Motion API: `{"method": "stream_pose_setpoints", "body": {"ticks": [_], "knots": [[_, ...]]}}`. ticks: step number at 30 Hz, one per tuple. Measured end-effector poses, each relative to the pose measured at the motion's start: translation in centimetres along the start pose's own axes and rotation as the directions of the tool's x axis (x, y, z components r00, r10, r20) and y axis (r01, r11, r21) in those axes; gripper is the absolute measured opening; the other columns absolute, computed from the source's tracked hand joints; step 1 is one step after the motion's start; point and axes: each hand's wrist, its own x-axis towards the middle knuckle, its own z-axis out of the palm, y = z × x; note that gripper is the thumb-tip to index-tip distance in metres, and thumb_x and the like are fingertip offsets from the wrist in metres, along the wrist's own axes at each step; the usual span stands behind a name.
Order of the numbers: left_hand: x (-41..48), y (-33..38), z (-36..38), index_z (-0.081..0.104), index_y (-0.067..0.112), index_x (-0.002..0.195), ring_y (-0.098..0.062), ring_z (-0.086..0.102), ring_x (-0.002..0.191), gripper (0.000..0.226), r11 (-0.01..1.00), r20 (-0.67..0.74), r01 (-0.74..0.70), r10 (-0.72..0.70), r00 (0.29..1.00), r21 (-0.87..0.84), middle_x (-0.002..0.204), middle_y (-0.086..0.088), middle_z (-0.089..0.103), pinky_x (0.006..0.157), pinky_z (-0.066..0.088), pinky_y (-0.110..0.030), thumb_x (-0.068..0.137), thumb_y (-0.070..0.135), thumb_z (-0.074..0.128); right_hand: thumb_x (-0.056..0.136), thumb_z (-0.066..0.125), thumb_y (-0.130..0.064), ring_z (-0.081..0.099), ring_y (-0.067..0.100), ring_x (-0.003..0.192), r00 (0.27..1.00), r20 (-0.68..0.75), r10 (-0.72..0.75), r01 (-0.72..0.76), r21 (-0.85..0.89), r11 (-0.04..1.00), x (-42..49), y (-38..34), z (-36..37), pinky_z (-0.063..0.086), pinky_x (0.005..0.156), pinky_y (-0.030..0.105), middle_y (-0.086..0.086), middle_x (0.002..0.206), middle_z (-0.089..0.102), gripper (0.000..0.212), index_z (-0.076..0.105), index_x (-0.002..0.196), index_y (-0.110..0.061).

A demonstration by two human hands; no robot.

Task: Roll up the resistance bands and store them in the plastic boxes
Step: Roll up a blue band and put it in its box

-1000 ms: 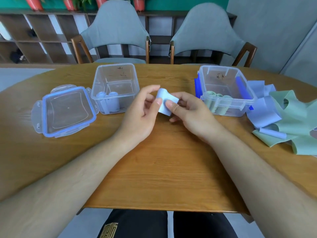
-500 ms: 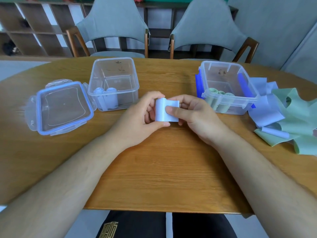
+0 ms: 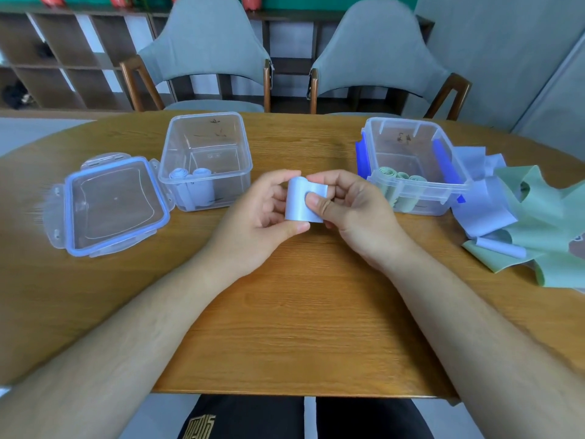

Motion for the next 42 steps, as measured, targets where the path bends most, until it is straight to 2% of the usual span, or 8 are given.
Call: {"method": "stream_pose_setpoints", "body": {"ticks": [7, 12, 18, 22, 28, 33, 37, 42], "knots": [[0.3, 0.2, 0.0, 0.050, 0.022, 0.142, -0.015, 0.068, 0.105, 0.059, 0.989, -0.036, 0.098, -0.103, 0.994, -0.108, 0.112, -0.001, 0.074, 0.096, 0.053, -0.030, 0.089, 0.010, 0.072, 0.091, 0.071, -0.009, 0.057, 0.014, 0.073, 1.000, -0.019, -0.016, 0.015, -0.021, 1.000, 0.1, 0.3, 0.1, 0.049, 0.062, 0.023, 0.005, 0.089, 0.060, 0.032, 0.062, 0.121, -0.012], [0.2, 0.0, -0.2, 0.055, 0.011, 0.122, -0.019, 0.068, 0.095, 0.041, 0.983, -0.060, 0.133, -0.142, 0.988, -0.130, 0.107, -0.001, 0.076, 0.078, 0.052, -0.030, 0.085, 0.022, 0.067, 0.092, 0.071, -0.018, 0.053, 0.012, 0.083, 0.995, 0.068, -0.078, 0.087, -0.137, 0.987, 0.0, 0.5, -0.1, 0.047, 0.078, 0.021, 0.001, 0.114, 0.062, 0.038, 0.065, 0.128, -0.026], [0.2, 0.1, 0.2, 0.058, 0.013, 0.129, -0.008, 0.067, 0.090, 0.032, 0.996, -0.077, 0.080, -0.083, 0.994, -0.046, 0.115, -0.001, 0.070, 0.076, 0.052, -0.023, 0.097, 0.017, 0.063, 0.087, 0.076, -0.017, 0.059, 0.017, 0.080, 0.995, -0.063, -0.083, 0.084, 0.022, 0.996, -0.1, 0.4, 0.6, 0.048, 0.067, 0.025, 0.013, 0.093, 0.070, 0.017, 0.063, 0.098, -0.013], [0.2, -0.1, 0.0, 0.058, 0.011, 0.124, -0.005, 0.062, 0.085, 0.025, 0.999, -0.129, 0.017, -0.011, 0.992, 0.045, 0.106, 0.000, 0.068, 0.075, 0.050, -0.019, 0.101, 0.018, 0.056, 0.088, 0.074, -0.022, 0.060, 0.013, 0.071, 0.995, -0.031, -0.093, 0.094, 0.033, 0.995, -0.2, 0.5, 0.9, 0.047, 0.060, 0.028, 0.006, 0.084, 0.068, 0.021, 0.055, 0.094, -0.013], [-0.3, -0.1, 0.4, 0.055, 0.019, 0.123, 0.008, 0.055, 0.089, 0.022, 0.945, -0.104, -0.079, 0.118, 0.988, 0.318, 0.094, 0.021, 0.057, 0.078, 0.040, -0.009, 0.107, 0.021, 0.041, 0.097, 0.061, -0.016, 0.063, 0.010, 0.080, 0.972, 0.040, -0.232, 0.235, -0.145, 0.961, -0.8, 0.8, 1.4, 0.050, 0.072, 0.026, 0.001, 0.091, 0.068, 0.017, 0.060, 0.114, -0.016], [-0.3, 0.0, 0.6, 0.051, 0.015, 0.119, -0.001, 0.058, 0.081, 0.023, 0.968, -0.036, -0.107, 0.118, 0.992, 0.226, 0.092, 0.009, 0.059, 0.071, 0.045, -0.014, 0.105, 0.030, 0.041, 0.100, 0.055, -0.022, 0.060, 0.005, 0.070, 0.949, -0.007, -0.314, 0.298, -0.303, 0.905, -0.8, 1.0, 1.3, 0.048, 0.067, 0.024, -0.009, 0.079, 0.063, 0.013, 0.059, 0.107, -0.012], [-0.2, 0.1, 0.3, 0.053, 0.013, 0.109, -0.007, 0.055, 0.069, 0.010, 0.987, -0.083, -0.100, 0.111, 0.990, 0.128, 0.081, 0.003, 0.058, 0.065, 0.043, -0.017, 0.102, 0.016, 0.047, 0.100, 0.053, -0.018, 0.064, 0.013, 0.079, 0.932, 0.007, -0.361, 0.339, -0.364, 0.868, -1.0, 0.7, 2.1, 0.051, 0.071, 0.026, 0.000, 0.087, 0.067, 0.015, 0.057, 0.109, -0.008], [-0.3, 0.7, -0.9, 0.054, 0.009, 0.104, -0.004, 0.053, 0.069, 0.008, 0.962, -0.124, -0.156, 0.187, 0.974, 0.224, 0.076, 0.011, 0.056, 0.067, 0.042, -0.019, 0.100, 0.015, 0.050, 0.101, 0.051, -0.016, 0.058, 0.009, 0.077, 0.917, -0.003, -0.399, 0.355, -0.451, 0.819, -0.6, -0.4, 3.3, 0.045, 0.071, 0.019, -0.002, 0.088, 0.063, 0.014, 0.057, 0.107, -0.005]]}}
